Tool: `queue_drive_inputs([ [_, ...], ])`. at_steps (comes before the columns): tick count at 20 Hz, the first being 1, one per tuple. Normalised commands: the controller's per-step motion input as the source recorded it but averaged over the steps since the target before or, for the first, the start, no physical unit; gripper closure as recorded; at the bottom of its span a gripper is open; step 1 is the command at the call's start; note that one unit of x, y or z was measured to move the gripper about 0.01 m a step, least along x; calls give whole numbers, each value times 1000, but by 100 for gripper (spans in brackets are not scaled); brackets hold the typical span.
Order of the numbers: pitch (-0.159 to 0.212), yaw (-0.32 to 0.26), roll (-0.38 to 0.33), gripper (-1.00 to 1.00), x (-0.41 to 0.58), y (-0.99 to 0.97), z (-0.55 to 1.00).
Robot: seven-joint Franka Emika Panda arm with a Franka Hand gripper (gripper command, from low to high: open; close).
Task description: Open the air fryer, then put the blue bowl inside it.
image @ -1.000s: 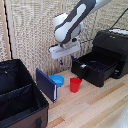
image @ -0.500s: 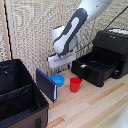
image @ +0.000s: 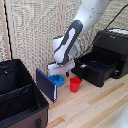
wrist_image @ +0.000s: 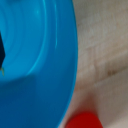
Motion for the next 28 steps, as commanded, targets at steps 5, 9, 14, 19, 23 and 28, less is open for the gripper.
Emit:
queue_drive_inputs([
  [5, 2, 6, 67, 100, 165, -98, -162],
  [9, 0, 18, 0, 100, 22, -1, 0],
  [14, -8, -31, 0, 100, 15, 10, 0],
  [19, -95, -30, 29, 100, 62, 47, 100],
  [23, -11, -113, 85, 100, 200, 2, 584],
  [28, 0, -195, 31, 100, 264, 0, 704],
])
